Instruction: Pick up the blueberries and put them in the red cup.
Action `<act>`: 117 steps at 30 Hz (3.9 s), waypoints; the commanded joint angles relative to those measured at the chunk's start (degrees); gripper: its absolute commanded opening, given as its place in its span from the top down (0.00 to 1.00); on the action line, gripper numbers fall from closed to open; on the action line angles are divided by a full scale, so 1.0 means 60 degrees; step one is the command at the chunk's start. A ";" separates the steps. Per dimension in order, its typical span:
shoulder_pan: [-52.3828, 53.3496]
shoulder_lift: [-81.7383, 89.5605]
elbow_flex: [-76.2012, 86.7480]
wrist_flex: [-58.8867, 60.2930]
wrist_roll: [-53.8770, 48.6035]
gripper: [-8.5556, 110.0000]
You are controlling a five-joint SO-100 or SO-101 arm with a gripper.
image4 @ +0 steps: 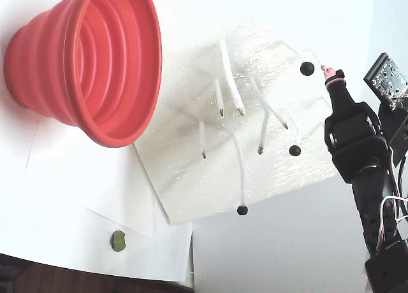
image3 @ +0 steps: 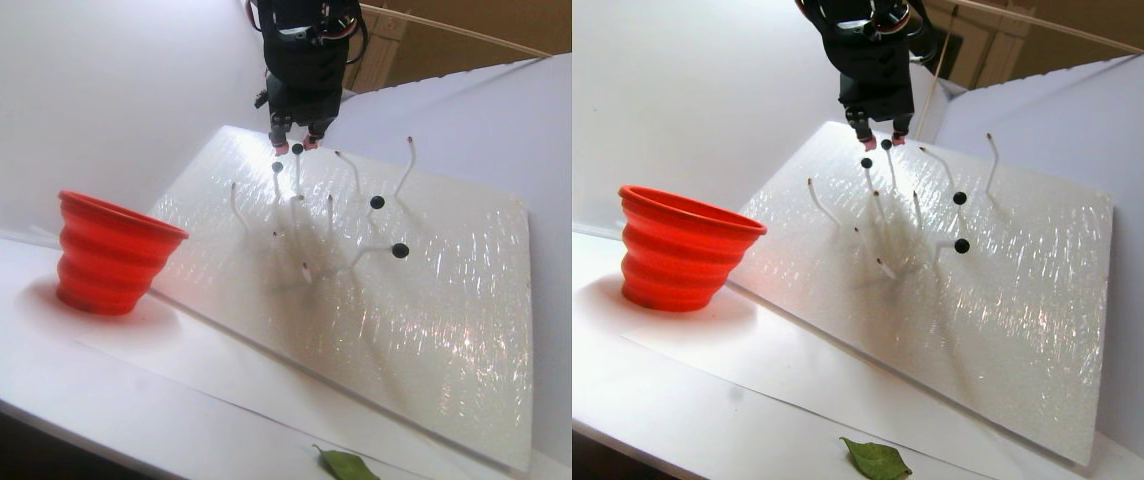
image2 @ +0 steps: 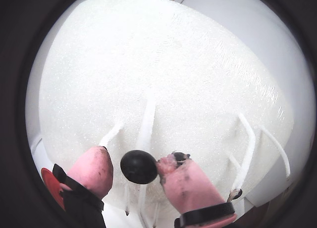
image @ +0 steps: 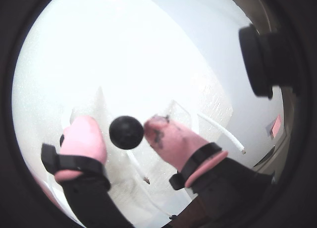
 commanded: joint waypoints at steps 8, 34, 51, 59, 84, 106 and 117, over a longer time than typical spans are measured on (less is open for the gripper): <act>0.0703 0.0059 -0.1333 -0.0366 -0.0146 0.77; 0.0645 -0.0146 -0.1465 -0.0425 -0.0132 0.81; 0.0469 0.0410 -0.0645 -0.0542 -0.0249 0.83; 0.0278 0.1143 0.0205 -0.0601 -0.0278 0.83; -0.0264 0.2754 0.2080 -0.0630 -0.0220 0.83; -0.1304 0.4497 0.3809 0.0513 0.0396 0.83; -0.1904 0.5405 0.4541 0.1318 0.0864 0.83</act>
